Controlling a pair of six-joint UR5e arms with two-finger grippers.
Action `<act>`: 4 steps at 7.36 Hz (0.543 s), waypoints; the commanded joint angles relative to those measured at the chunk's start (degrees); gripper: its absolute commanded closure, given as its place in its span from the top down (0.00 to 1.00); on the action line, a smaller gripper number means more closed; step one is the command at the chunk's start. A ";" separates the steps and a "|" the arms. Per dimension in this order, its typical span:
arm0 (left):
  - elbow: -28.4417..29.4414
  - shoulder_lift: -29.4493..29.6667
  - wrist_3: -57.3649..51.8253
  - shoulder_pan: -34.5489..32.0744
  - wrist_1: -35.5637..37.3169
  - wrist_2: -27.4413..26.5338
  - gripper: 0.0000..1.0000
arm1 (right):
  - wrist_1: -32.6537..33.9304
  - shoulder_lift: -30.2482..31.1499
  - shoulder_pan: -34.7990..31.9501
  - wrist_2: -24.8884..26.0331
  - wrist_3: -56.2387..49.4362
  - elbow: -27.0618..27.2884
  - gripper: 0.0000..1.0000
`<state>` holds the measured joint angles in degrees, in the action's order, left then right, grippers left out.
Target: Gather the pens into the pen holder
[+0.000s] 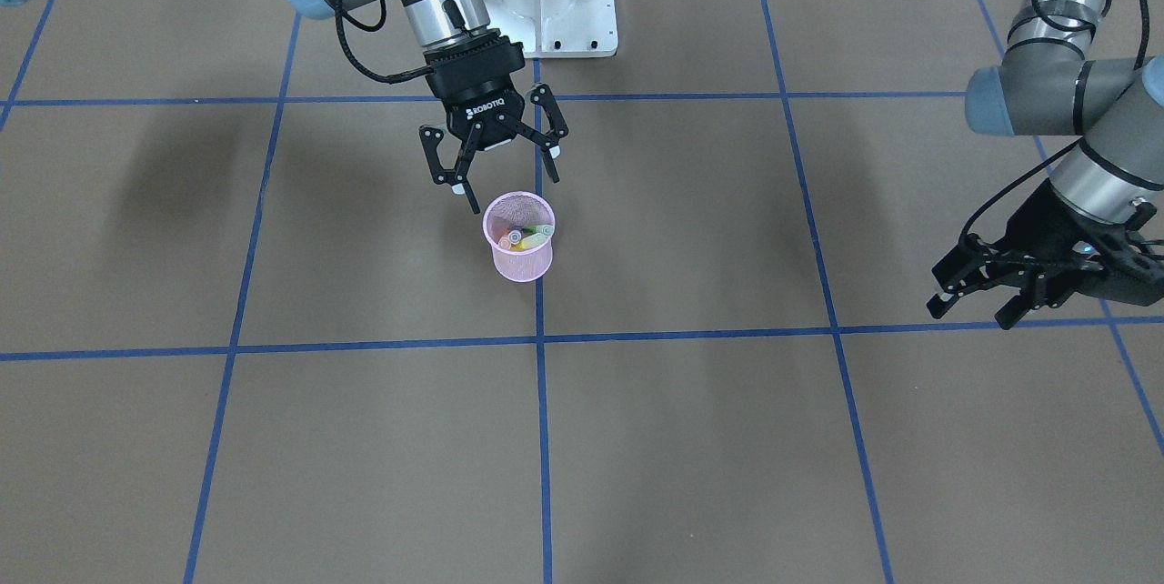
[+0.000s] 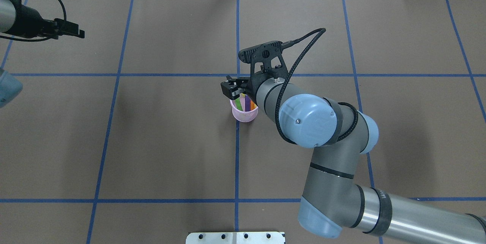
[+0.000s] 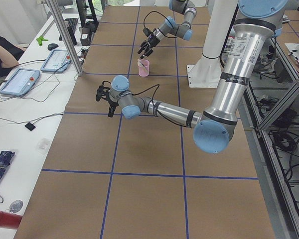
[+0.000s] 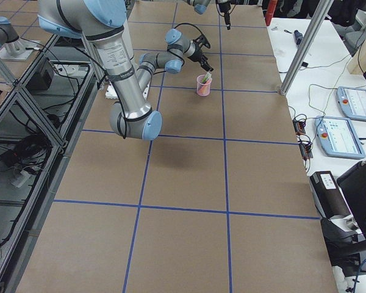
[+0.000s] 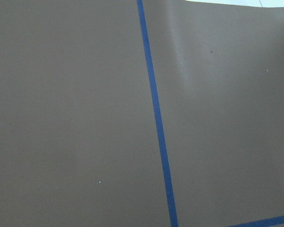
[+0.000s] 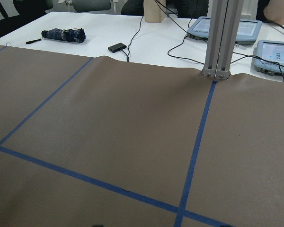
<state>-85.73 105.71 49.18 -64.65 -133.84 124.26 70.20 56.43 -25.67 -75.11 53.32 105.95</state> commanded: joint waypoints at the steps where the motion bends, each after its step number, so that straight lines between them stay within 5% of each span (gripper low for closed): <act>1: -1.53 0.90 -14.89 -6.59 12.63 3.69 1.00 | 15.77 0.70 -11.61 -17.69 -0.75 4.78 0.99; 4: -10.32 1.52 -37.71 -12.41 43.50 2.92 1.00 | 33.62 5.61 -27.01 -36.81 -21.76 4.80 0.99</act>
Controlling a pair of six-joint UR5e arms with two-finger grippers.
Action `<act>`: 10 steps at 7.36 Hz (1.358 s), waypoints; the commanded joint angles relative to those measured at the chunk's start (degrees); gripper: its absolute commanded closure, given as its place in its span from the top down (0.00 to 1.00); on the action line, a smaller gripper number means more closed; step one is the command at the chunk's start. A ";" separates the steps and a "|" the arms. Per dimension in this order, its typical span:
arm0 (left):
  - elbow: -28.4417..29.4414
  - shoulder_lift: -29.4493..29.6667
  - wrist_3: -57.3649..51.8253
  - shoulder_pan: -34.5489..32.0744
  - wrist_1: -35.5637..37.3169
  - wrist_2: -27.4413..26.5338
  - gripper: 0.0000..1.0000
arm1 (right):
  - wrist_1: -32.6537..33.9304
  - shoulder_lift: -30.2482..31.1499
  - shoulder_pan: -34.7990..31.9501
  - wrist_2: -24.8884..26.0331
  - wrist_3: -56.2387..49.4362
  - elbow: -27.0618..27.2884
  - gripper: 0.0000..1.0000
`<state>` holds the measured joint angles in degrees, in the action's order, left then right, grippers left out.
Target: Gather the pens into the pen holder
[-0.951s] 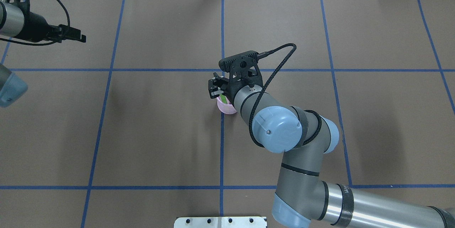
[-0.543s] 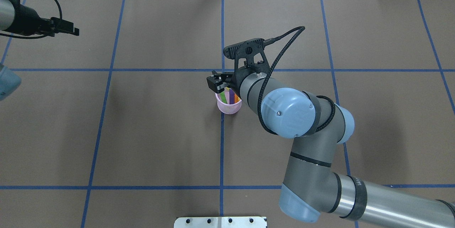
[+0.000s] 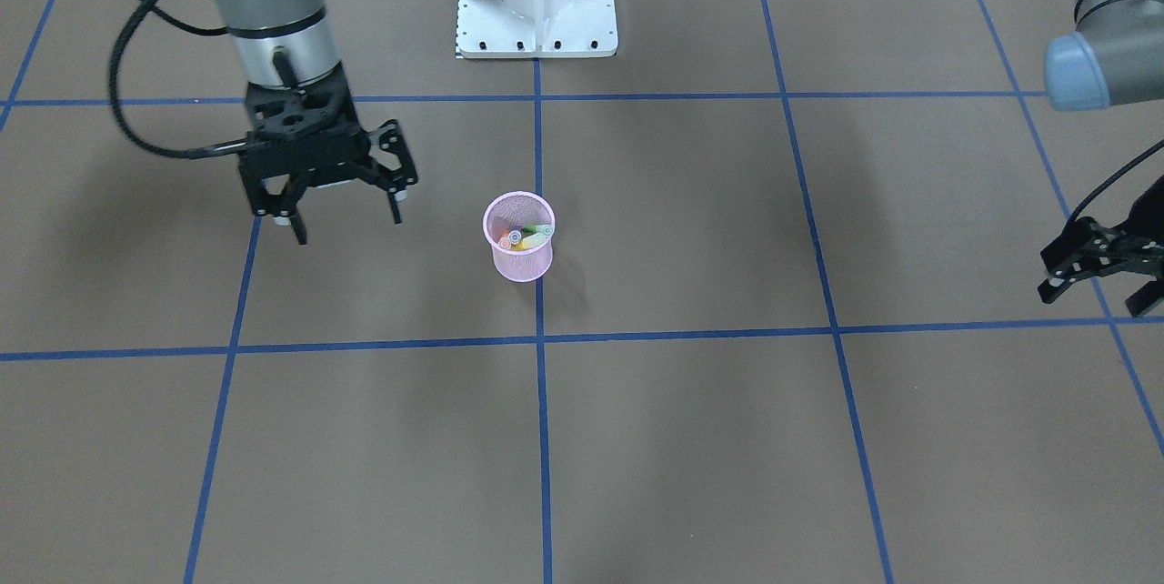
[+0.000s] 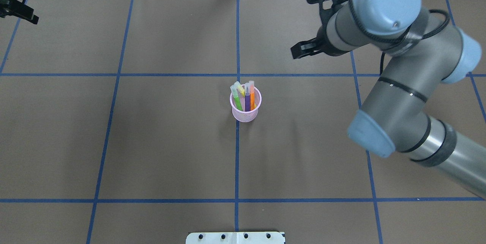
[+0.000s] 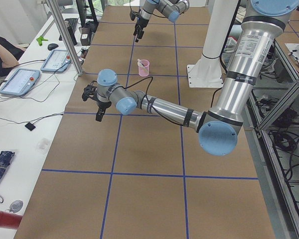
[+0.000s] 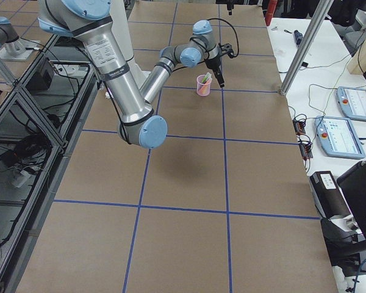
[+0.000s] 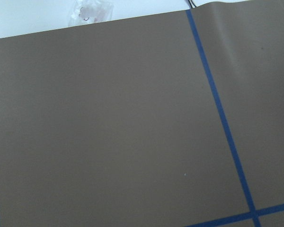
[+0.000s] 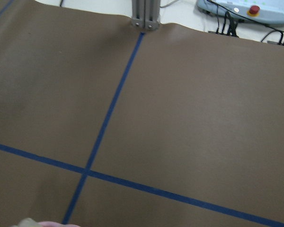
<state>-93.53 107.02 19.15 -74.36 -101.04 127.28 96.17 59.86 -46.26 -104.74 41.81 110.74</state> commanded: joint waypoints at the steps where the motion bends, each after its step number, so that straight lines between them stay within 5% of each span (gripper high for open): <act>1: -2.45 0.30 -15.20 -4.72 16.43 -0.01 1.00 | 11.55 4.11 -10.22 -8.45 -17.48 0.18 0.99; 3: -2.62 -1.00 -23.52 -8.24 22.37 0.77 1.00 | 11.24 13.13 -15.16 -10.48 -20.63 0.44 0.99; 7: -4.12 -4.79 -23.81 -12.91 18.79 0.69 1.00 | 7.19 15.73 -19.82 -6.00 -15.88 -3.16 0.99; 10: -3.24 -14.60 -24.25 -12.74 5.30 0.60 1.00 | 7.28 17.48 -28.57 -19.74 -21.38 -5.07 0.99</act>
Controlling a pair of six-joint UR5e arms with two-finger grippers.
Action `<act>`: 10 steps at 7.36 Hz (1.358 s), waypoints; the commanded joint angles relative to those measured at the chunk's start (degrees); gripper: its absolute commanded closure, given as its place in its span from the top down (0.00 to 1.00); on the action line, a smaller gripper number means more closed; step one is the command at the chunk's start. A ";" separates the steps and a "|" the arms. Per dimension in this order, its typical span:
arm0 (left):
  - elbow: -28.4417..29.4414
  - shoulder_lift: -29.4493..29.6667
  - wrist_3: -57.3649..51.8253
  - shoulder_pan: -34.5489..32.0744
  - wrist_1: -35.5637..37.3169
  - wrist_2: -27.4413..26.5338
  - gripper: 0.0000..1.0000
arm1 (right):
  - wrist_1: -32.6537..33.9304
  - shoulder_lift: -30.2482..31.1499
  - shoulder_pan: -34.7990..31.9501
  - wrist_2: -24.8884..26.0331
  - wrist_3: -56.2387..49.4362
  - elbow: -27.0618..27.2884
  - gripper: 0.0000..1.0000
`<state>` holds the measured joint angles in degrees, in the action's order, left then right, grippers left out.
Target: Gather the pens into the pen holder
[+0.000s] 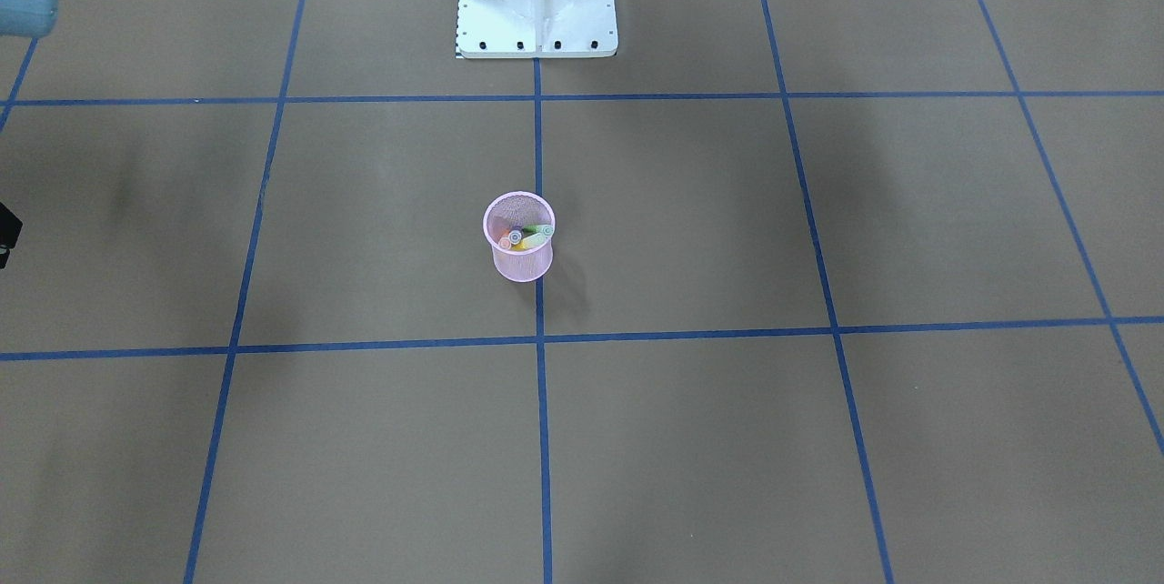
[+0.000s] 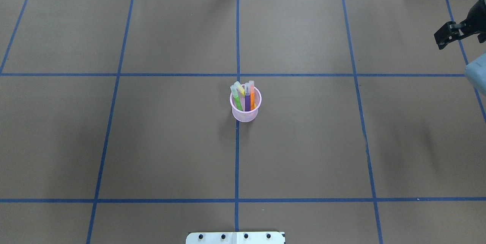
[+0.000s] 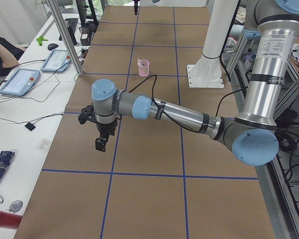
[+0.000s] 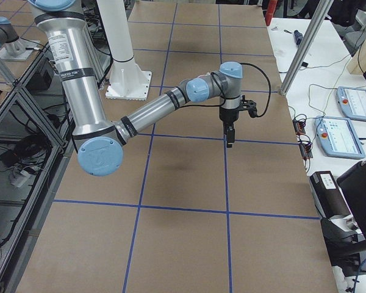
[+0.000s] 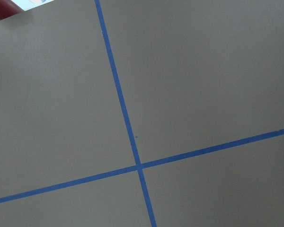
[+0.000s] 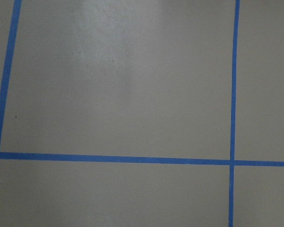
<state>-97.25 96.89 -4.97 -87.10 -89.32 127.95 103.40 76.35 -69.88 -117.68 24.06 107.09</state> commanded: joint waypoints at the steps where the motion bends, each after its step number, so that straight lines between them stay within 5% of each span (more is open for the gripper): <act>1: 1.70 -4.78 0.57 0.00 -7.43 0.02 1.00 | 0.48 1.52 -9.61 -12.43 -10.20 -4.15 0.99; 4: 3.03 -2.86 0.14 -1.75 1.67 0.28 1.00 | -0.04 4.06 -13.17 -15.65 -12.99 -8.22 0.99; 8: 4.35 -3.38 -0.04 -3.69 2.84 5.03 1.00 | -0.13 8.90 -17.03 -18.02 -20.54 -8.13 0.99; 10: 4.35 -3.55 -0.04 -3.69 2.84 5.21 1.00 | -7.72 15.29 -18.96 -18.03 -21.51 -8.22 0.99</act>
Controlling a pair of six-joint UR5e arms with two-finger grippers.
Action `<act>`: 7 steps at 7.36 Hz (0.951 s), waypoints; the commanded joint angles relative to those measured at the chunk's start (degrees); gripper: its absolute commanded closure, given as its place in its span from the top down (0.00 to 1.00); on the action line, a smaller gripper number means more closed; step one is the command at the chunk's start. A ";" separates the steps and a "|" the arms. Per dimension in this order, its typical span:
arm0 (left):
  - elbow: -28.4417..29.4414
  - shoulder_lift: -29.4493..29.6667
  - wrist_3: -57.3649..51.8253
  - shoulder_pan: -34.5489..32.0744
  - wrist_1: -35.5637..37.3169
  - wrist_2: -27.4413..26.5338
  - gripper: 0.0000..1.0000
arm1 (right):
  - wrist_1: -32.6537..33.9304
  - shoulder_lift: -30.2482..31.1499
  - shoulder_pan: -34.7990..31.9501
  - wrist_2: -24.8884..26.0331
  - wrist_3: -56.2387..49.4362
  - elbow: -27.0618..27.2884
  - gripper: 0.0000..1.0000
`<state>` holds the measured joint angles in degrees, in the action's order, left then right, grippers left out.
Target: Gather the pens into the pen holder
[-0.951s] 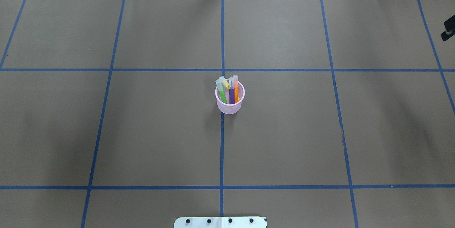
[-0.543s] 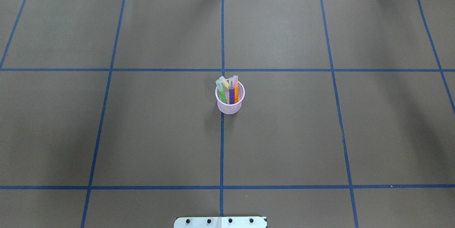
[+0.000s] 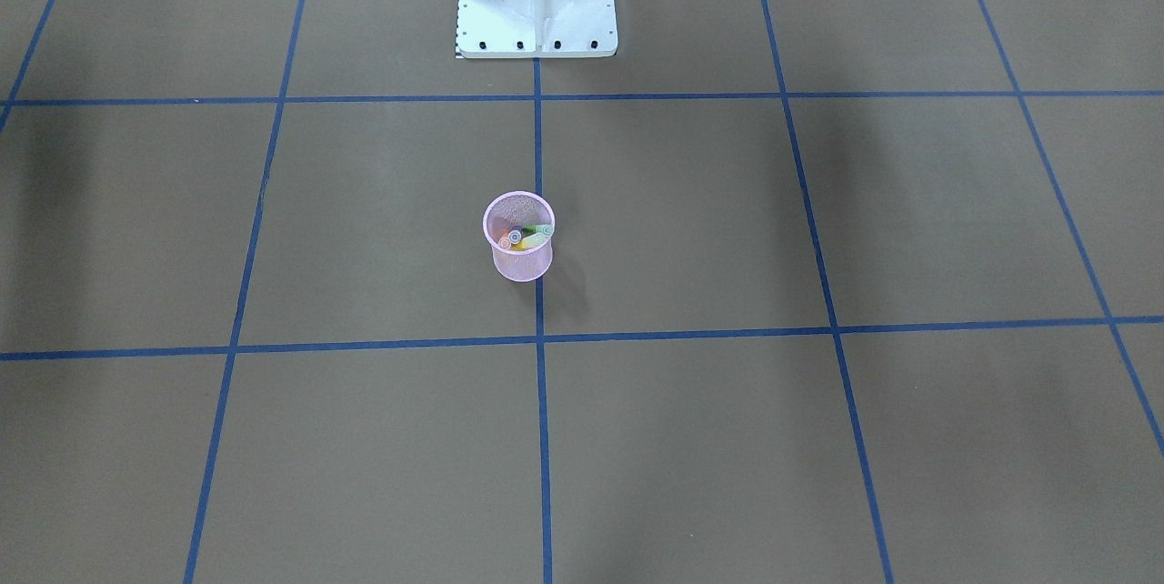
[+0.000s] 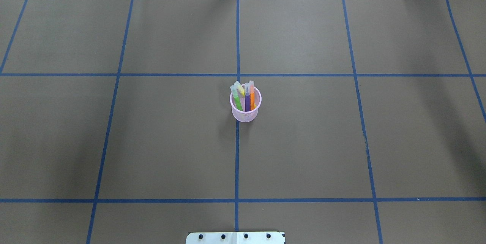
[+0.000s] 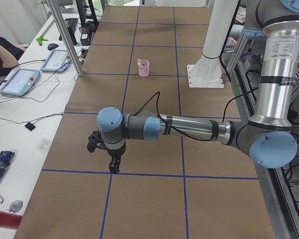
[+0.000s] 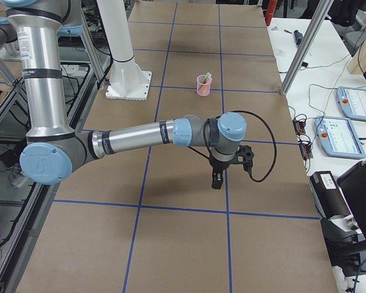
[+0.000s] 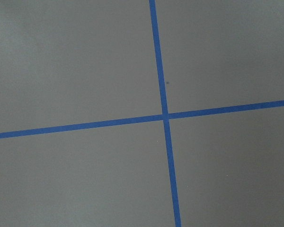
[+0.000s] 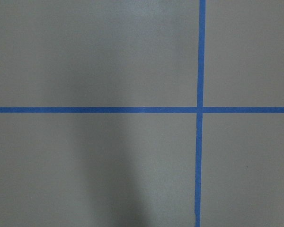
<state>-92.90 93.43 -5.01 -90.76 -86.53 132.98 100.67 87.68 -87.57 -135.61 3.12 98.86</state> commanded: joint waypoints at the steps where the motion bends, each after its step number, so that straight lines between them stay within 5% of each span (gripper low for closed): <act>1: 0.26 -0.09 0.00 -0.03 -0.04 0.08 1.00 | -7.22 5.73 -1.20 -0.18 -0.48 -0.42 0.99; 7: 2.19 0.00 0.00 0.06 -0.22 0.17 1.00 | -7.25 6.01 -1.90 -0.18 -0.13 -0.42 0.99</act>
<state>-91.47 93.44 -5.00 -90.70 -86.70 133.14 93.43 93.62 -89.43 -135.79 2.83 98.45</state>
